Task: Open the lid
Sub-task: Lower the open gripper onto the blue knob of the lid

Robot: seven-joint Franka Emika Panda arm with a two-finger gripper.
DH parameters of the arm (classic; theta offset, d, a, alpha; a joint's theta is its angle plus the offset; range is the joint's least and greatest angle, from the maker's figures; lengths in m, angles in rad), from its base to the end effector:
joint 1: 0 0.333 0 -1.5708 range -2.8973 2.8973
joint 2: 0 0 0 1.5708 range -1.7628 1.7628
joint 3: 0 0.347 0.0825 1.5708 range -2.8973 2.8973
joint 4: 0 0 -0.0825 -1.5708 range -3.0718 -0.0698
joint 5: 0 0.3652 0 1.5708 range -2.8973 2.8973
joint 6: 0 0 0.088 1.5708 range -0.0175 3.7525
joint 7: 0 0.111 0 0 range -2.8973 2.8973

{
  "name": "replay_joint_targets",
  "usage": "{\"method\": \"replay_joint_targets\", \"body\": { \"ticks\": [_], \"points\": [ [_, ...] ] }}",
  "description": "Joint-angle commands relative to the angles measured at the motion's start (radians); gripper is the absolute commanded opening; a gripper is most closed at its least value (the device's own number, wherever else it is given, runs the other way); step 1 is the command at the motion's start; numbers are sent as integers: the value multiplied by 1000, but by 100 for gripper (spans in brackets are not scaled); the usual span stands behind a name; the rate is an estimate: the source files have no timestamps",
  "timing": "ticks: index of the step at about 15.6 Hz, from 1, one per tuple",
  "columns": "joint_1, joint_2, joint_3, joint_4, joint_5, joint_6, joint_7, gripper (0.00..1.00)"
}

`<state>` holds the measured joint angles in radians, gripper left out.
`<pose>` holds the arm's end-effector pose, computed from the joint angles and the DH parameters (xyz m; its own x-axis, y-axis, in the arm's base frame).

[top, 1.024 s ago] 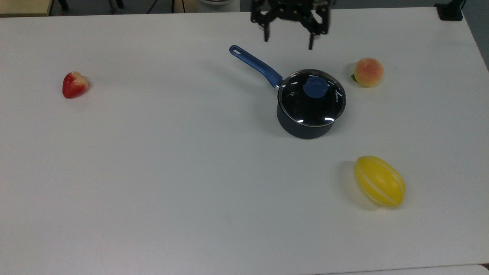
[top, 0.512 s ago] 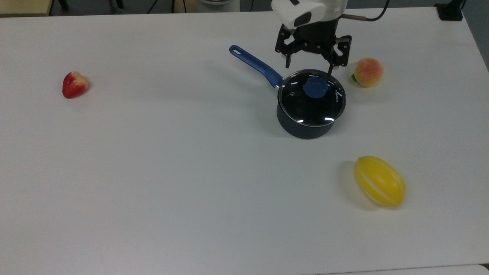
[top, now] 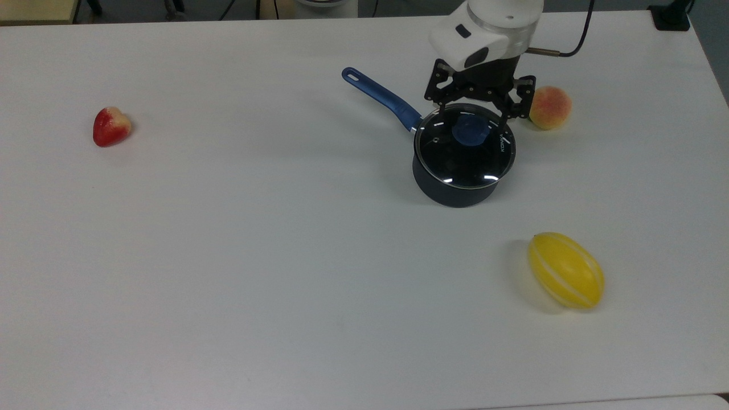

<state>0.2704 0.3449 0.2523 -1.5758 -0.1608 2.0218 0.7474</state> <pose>0.5911 0.3030 0.4885 0.9752 -0.1809 0.1272 -0.1790 -0.9835 -0.0264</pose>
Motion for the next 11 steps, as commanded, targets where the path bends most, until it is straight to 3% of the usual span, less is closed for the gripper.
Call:
{"method": "replay_joint_targets", "body": {
  "ticks": [1, 11],
  "points": [
    [20, 43, 4, 14, -29, 41, 17, 100],
    [27, 48, 7, -13, -91, 28, 15, 100]
  ]
}}
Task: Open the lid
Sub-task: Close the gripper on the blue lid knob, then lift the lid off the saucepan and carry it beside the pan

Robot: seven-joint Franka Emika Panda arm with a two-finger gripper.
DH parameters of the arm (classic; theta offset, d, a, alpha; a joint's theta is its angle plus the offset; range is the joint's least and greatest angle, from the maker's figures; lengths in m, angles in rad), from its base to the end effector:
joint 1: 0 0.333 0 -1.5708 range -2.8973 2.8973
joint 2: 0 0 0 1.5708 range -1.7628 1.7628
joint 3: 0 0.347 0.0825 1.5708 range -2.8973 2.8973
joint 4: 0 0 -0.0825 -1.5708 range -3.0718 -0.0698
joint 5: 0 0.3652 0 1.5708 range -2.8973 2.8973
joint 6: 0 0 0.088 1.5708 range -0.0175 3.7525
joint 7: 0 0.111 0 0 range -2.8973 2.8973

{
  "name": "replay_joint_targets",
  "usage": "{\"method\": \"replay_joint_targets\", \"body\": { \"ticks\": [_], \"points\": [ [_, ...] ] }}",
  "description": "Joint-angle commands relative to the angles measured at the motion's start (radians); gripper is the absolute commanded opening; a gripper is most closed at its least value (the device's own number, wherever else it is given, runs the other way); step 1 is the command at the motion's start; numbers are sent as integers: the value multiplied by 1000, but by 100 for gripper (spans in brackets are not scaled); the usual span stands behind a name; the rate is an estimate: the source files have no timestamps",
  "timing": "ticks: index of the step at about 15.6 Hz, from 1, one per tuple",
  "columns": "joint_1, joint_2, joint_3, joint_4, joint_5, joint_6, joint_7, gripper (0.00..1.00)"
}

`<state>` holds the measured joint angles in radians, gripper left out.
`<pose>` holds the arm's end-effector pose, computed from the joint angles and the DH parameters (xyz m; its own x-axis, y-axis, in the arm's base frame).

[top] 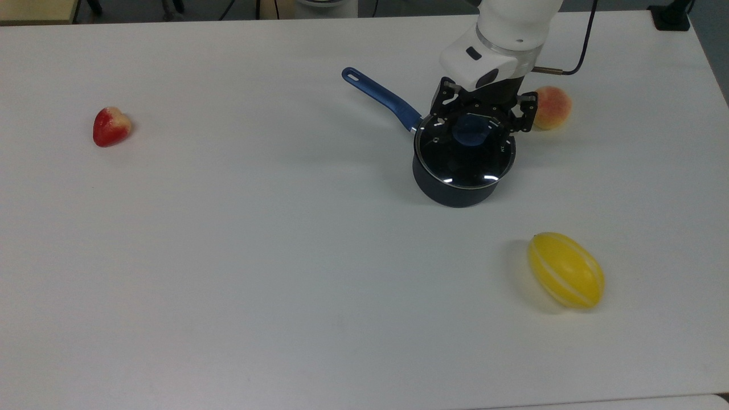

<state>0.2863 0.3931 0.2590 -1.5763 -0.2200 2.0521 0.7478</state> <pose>0.5951 0.3166 0.4603 0.9814 -0.1310 0.1403 -0.1342 -0.9909 0.0136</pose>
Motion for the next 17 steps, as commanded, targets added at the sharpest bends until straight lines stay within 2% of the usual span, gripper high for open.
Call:
{"method": "replay_joint_targets", "body": {
  "ticks": [1, 5, 12, 14, 16, 17],
  "points": [
    [10, 0, 3, -14, -32, -1, 16, 100],
    [8, 0, 14, -16, -33, -4, 18, 100],
    [10, -8, 17, -45, -47, -29, 18, 81],
    [10, -11, 17, -51, -47, -30, 16, 64],
    [8, -16, 17, -56, -48, -30, 16, 40],
    [8, -16, 19, -57, -48, -30, 16, 31]
  ]
}}
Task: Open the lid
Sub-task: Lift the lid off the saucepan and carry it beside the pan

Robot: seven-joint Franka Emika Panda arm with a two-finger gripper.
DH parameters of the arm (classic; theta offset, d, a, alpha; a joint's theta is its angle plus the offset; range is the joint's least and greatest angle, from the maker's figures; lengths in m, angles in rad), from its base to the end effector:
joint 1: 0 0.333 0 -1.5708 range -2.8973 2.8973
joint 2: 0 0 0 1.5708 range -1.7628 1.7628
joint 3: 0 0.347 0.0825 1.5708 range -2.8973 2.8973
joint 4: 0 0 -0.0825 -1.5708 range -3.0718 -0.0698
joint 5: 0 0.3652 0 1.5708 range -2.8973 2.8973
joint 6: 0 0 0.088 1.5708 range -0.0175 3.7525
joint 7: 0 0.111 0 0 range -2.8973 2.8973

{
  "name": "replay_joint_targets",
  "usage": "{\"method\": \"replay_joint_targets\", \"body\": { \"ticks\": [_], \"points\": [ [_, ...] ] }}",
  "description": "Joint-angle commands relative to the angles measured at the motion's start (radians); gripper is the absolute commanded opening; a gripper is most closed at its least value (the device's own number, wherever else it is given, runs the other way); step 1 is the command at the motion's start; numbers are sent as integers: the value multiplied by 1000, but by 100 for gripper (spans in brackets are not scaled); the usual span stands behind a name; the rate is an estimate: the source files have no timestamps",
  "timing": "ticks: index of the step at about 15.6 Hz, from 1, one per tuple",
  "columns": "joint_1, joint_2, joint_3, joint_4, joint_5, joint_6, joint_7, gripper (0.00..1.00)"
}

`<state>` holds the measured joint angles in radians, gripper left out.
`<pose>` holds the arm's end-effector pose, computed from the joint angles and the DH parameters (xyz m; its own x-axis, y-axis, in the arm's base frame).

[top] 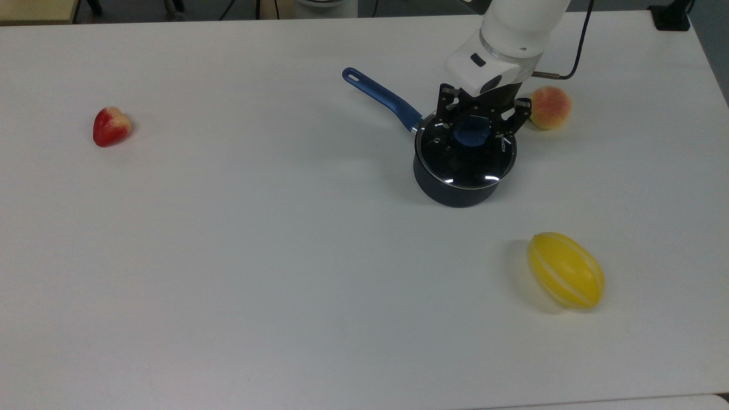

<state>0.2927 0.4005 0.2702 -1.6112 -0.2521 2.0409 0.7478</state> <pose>0.5850 0.3223 0.4391 0.9889 -0.0938 0.1149 -0.1016 -0.9928 0.0638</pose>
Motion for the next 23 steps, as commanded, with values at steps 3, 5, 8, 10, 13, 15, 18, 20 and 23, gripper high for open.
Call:
{"method": "replay_joint_targets", "body": {
  "ticks": [3, 5, 8, 10, 13, 15, 18, 20, 23],
  "points": [
    [-1, -26, 9, -21, -16, -19, 16, 13],
    [-3, -32, 9, -22, -16, -19, 15, 5],
    [-7, -45, 11, -22, -15, -19, 12, 2],
    [-15, -63, 11, -22, -12, -21, 10, 1],
    [-24, -89, 12, -19, -4, -54, 10, 1],
    [-36, -121, 12, -19, 4, -67, 7, 1],
    [-70, -170, 15, -16, 34, -111, -42, 0],
    [-98, -209, 15, -16, 48, -149, -67, 0],
    [-135, -281, 3, -16, 131, -229, -196, 0]
  ]
}}
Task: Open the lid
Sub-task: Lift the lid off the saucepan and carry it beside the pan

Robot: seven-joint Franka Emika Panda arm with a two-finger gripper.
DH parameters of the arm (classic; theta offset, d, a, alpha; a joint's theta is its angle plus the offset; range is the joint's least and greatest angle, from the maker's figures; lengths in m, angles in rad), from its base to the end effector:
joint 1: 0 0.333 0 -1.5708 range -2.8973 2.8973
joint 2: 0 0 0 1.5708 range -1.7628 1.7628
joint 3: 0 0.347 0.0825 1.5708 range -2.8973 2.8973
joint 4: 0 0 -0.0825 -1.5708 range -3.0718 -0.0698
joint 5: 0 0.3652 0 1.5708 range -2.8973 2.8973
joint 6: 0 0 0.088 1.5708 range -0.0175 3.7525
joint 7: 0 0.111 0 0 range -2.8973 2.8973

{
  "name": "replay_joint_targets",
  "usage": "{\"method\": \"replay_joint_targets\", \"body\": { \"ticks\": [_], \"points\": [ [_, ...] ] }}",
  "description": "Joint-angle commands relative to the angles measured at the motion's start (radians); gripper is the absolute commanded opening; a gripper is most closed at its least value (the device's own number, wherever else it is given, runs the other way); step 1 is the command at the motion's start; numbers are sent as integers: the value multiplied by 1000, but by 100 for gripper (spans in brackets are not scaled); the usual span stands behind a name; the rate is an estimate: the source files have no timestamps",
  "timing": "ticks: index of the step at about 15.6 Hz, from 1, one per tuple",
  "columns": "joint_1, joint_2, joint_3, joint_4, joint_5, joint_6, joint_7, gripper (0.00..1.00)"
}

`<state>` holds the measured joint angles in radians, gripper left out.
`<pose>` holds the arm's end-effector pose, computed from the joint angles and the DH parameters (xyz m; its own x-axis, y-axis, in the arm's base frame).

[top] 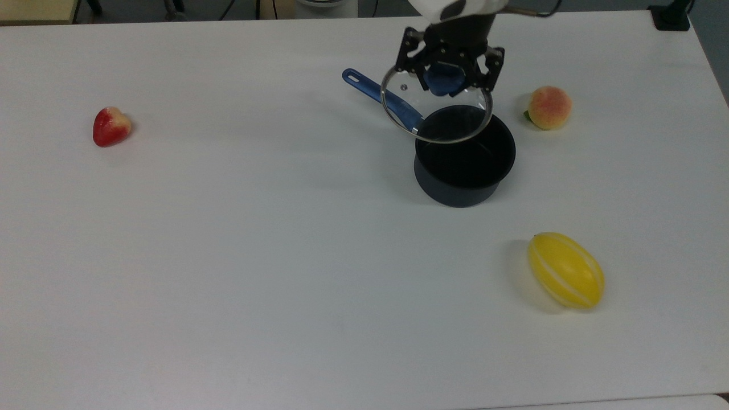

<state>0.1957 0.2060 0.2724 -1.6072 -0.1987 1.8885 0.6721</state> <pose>0.5679 0.2527 0.5491 0.9774 -0.1508 0.1483 -0.1608 -0.9853 0.0580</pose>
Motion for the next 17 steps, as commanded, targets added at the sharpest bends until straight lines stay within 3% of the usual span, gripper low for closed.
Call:
{"method": "replay_joint_targets", "body": {
  "ticks": [1, 5, 10, 17],
  "points": [
    [-44, -99, -15, -19, 103, -109, -161, 0],
    [-47, -164, -120, -23, 175, -184, -340, 0],
    [-33, -221, -275, -71, 238, -269, -682, 0],
    [-48, -231, -397, -213, 243, -250, -1015, 0]
  ]
}}
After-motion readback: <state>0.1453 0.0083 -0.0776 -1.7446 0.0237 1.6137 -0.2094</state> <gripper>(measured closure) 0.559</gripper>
